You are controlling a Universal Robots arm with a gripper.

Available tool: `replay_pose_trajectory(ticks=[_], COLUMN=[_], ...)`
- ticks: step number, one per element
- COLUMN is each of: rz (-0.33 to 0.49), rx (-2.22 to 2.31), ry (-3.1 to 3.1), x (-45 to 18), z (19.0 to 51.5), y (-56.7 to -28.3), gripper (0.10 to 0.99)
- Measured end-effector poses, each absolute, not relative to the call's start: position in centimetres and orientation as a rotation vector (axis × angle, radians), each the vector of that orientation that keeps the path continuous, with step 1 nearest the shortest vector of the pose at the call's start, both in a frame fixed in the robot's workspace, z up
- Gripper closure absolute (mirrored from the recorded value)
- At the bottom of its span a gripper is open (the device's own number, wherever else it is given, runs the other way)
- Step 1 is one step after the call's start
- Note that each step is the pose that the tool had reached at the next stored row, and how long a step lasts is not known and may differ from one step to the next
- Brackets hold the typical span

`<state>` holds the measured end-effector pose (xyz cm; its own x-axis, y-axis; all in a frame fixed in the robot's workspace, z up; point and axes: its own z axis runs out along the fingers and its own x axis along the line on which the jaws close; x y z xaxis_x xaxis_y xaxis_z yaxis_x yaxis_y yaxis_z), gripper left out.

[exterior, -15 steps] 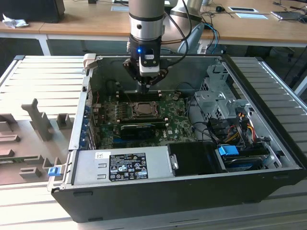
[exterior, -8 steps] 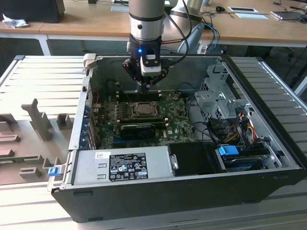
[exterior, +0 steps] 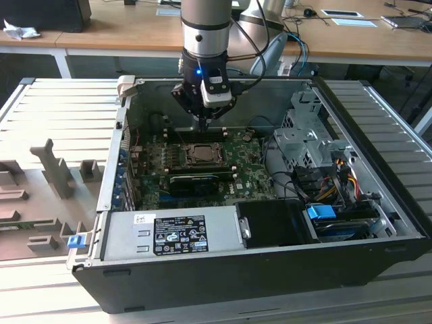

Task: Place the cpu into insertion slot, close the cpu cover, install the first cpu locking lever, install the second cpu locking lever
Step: 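Install the first cpu locking lever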

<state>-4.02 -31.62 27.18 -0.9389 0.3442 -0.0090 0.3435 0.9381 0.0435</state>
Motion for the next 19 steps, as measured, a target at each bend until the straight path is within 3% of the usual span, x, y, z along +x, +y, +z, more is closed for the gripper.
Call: replay_pose_trajectory(ticks=[19], rz=[0.066], rx=[0.327], ry=[3.11], x=[-4.02], z=[27.18], y=[-31.62], gripper=[0.98])
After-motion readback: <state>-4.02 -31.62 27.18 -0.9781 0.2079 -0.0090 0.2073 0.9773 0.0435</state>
